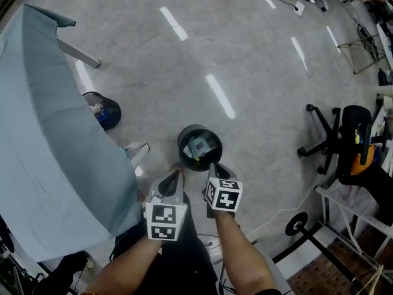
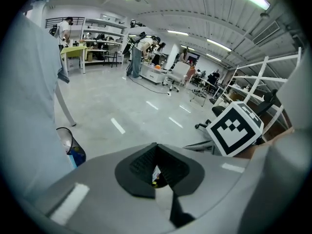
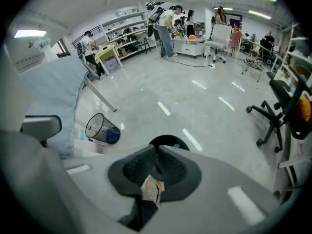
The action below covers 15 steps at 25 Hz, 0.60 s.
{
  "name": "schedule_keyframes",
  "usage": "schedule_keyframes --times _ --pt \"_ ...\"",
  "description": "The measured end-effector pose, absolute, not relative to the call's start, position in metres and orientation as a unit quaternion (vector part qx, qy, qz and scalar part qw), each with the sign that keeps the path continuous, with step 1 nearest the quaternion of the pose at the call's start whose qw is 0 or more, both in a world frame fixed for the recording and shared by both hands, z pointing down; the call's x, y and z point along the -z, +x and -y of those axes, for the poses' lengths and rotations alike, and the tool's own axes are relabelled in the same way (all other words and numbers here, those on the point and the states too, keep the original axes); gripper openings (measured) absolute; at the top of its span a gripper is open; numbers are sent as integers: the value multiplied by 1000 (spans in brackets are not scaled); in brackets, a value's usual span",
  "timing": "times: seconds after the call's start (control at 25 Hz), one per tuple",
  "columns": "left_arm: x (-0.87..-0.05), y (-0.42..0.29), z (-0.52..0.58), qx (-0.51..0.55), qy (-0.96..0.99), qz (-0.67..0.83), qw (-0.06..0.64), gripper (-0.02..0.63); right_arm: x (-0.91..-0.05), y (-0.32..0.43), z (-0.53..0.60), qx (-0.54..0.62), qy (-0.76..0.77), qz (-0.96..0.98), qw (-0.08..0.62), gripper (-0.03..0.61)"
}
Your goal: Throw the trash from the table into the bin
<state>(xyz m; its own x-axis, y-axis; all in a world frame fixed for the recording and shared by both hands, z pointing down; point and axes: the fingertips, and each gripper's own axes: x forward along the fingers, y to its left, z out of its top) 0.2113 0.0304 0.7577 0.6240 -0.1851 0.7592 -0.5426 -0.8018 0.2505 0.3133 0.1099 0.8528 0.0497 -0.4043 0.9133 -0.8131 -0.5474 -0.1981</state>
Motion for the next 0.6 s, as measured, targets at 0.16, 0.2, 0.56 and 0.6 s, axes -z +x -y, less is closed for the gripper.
schedule_keyframes --times 0.16,0.2,0.56,0.6 --pt "-738 214 -29 -377 871 213 234 8 -823 318 -109 -526 705 440 182 28" --pt "-733 216 -29 -375 871 213 233 8 -816 318 -109 -525 707 440 180 28" --pt "-674 226 -26 -357 884 203 222 8 -736 318 -109 -501 726 445 156 25" --pt "-668 227 -26 -355 886 202 220 8 -727 318 -109 -496 727 448 156 25"
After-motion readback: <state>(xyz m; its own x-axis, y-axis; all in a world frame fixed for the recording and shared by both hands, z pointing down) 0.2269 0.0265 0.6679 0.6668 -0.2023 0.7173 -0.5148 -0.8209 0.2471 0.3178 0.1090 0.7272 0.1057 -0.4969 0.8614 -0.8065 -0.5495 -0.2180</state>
